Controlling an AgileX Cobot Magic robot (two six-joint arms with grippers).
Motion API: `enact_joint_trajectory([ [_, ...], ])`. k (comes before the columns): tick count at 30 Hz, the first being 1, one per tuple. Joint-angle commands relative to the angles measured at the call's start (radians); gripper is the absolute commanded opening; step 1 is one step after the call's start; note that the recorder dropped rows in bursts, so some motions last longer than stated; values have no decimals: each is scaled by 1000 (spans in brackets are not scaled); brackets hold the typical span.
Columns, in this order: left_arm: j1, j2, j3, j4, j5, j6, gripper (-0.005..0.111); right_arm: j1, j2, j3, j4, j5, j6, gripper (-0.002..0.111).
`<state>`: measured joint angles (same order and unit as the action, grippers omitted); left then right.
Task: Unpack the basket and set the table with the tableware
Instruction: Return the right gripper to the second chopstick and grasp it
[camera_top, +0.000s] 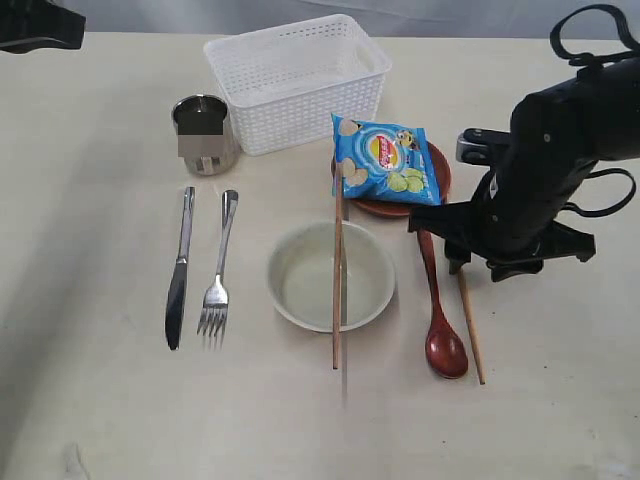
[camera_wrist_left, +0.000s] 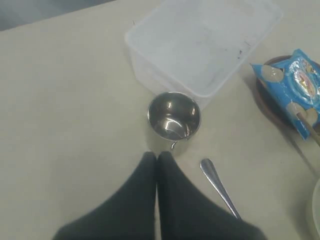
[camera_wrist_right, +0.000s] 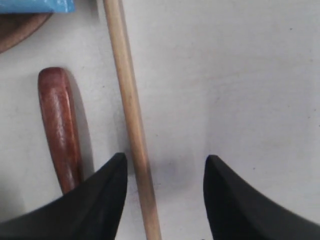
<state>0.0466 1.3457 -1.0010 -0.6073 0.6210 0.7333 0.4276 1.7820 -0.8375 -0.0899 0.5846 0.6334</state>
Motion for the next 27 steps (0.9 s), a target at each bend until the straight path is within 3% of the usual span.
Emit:
enact_joint_trajectory([
  [1, 3, -7, 6, -6, -10, 3, 0, -4, -1, 1, 3, -4, -7, 46],
  [17, 3, -7, 6, -10, -10, 5, 0, -4, -1, 38, 3, 0, -9, 46],
  [18, 3, -7, 6, -10, -10, 5, 0, -4, -1, 38, 3, -2, -9, 43],
  [23, 3, -7, 6, -7, -10, 2, 0, -4, -1, 38, 18, -2, -9, -1],
  [27, 3, -7, 6, -7, -10, 2, 0, -4, -5, 36, 20, 5, -6, 0],
])
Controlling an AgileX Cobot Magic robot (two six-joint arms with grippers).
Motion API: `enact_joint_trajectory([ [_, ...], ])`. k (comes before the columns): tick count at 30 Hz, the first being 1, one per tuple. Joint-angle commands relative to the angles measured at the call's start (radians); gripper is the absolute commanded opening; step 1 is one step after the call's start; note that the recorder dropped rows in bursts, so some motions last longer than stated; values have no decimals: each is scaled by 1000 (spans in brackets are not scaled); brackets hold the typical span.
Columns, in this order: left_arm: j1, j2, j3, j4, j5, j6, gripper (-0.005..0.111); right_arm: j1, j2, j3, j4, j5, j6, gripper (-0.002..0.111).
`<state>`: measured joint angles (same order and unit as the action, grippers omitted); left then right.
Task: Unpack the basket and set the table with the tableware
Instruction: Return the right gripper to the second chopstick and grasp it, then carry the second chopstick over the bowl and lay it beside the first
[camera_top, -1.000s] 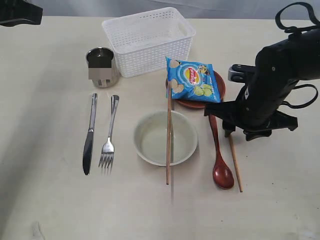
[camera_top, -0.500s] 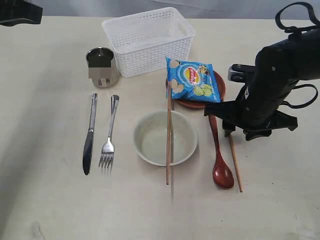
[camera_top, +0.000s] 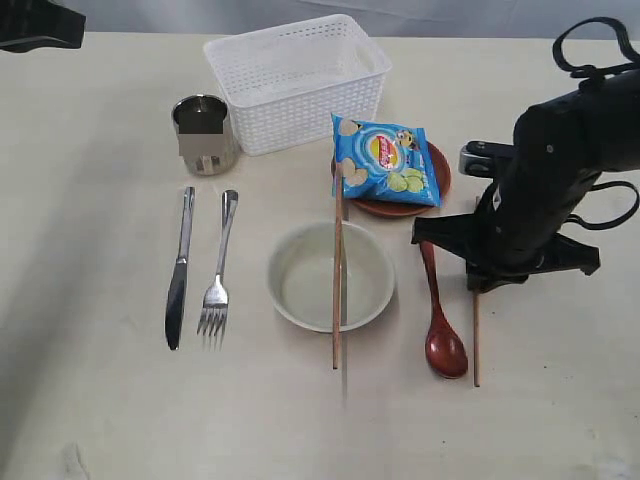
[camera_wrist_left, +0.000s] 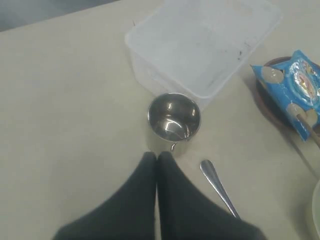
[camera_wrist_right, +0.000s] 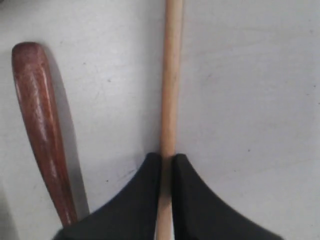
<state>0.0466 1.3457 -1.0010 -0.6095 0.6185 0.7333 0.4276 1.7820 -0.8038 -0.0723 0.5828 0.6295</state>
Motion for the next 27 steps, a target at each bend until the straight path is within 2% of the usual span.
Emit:
enact_joint_trajectory([
  [1, 3, -7, 6, -5, -7, 2, 0, -4, -13, 0, 2, 9, -2, 0],
  [5, 3, -7, 6, -5, -7, 2, 0, -4, -101, -51, -14, 93, -2, 0],
  [9, 3, -7, 6, -5, -7, 2, 0, -4, -229, -153, -63, 257, -2, 0],
  [13, 3, -7, 6, -5, -7, 2, 0, -4, -304, -207, 16, 321, -46, 0],
  [22, 3, -7, 6, -6, -7, 7, 0, 194, -235, -207, 145, 221, -50, 0],
  [27, 3, -7, 6, -6, 0, 7, 0, 265, -148, -207, 189, 153, -48, 0],
])
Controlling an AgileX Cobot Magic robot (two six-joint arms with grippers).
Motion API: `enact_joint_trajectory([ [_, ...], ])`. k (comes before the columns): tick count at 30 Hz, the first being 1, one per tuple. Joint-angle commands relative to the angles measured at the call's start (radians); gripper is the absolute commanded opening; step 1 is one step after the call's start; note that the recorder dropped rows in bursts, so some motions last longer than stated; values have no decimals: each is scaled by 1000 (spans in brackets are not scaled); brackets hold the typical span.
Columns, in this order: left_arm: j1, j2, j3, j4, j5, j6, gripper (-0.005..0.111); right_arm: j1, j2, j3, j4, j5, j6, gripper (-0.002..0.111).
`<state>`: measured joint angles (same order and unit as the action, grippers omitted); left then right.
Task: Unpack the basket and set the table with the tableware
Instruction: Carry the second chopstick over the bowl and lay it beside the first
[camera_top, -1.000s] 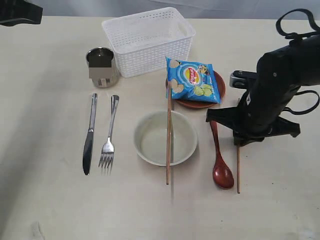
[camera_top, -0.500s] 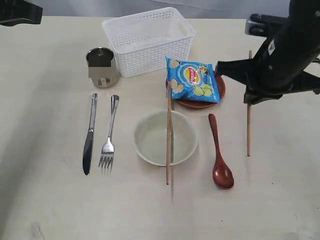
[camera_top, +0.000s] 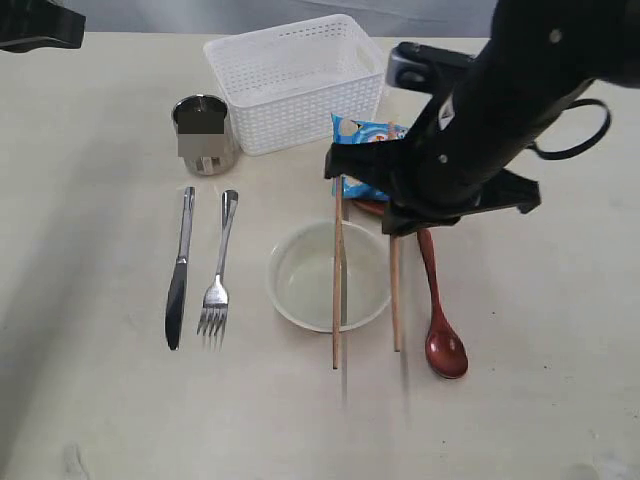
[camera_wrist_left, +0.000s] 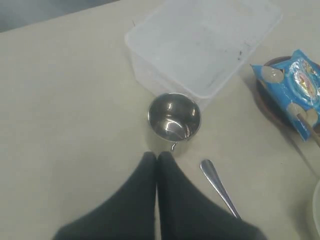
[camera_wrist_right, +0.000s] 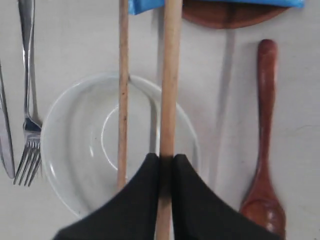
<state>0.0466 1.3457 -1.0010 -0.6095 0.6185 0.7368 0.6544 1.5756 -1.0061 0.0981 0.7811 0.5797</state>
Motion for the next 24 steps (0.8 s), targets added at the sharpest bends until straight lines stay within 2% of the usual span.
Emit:
enact_joint_trajectory([
  [1, 3, -7, 6, -6, 0, 4, 0, 44, 74, -5, 19, -48, 2, 0],
  [7, 3, -7, 6, -6, 0, 4, 0, 48, 152, -5, 50, -96, 4, 0],
  [24, 3, -7, 6, -4, 12, 4, 0, 48, 155, -5, 111, -151, -19, 0],
])
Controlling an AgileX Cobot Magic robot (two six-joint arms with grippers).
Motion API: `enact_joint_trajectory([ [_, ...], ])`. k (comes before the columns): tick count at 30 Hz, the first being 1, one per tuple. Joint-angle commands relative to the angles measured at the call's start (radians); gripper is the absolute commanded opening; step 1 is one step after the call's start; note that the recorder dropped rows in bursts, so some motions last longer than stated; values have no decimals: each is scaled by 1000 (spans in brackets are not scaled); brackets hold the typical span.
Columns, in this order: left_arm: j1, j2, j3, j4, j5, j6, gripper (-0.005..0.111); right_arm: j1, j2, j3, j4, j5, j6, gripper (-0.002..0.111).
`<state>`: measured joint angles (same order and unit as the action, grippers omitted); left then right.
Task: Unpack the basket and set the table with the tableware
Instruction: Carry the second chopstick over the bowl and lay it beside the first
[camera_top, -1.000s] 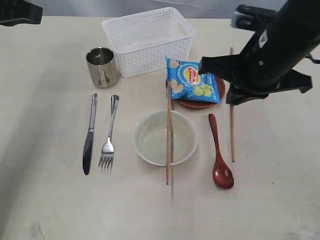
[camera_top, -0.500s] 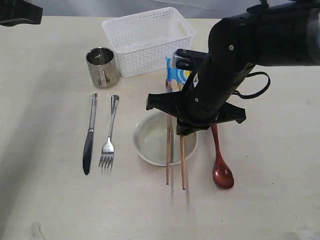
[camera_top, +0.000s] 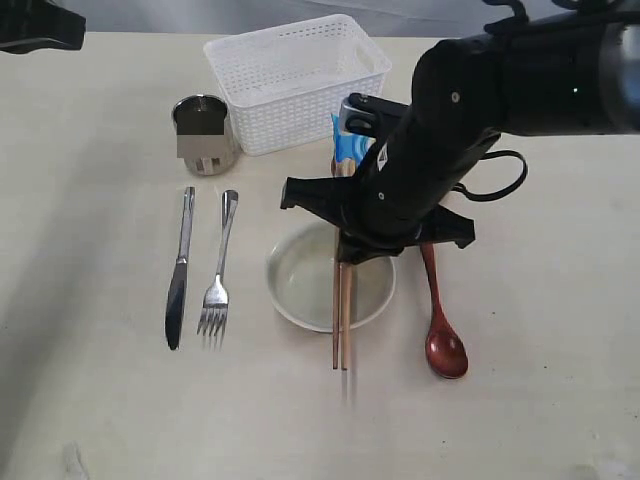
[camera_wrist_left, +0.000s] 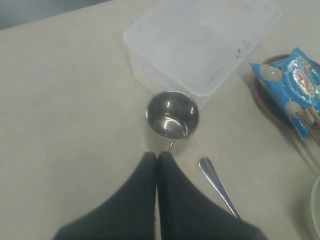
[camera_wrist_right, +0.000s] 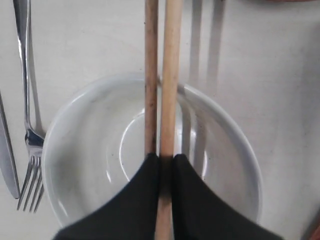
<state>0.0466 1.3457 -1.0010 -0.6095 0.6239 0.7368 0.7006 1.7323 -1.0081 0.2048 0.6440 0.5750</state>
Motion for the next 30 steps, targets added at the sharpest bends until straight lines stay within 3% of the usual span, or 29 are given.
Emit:
enact_joint_trajectory([
  [1, 3, -7, 6, -4, 7, 4, 0, 2, -1, -3, 4, -14, -14, 0],
  [14, 3, -7, 6, 0, 10, 4, 0, 2, -1, -3, 4, -8, -40, 0],
  [16, 3, -7, 6, 0, 10, 4, 0, 2, -1, -3, 4, -11, -45, 5],
  [21, 3, -7, 6, 0, 10, 4, 0, 2, -1, -3, 6, -11, -45, 45],
  [23, 3, -7, 6, 0, 10, 4, 0, 2, -1, -3, 6, -13, -45, 55],
  [30, 3, -7, 6, 0, 10, 4, 0, 2, -1, -3, 14, -25, -62, 54],
])
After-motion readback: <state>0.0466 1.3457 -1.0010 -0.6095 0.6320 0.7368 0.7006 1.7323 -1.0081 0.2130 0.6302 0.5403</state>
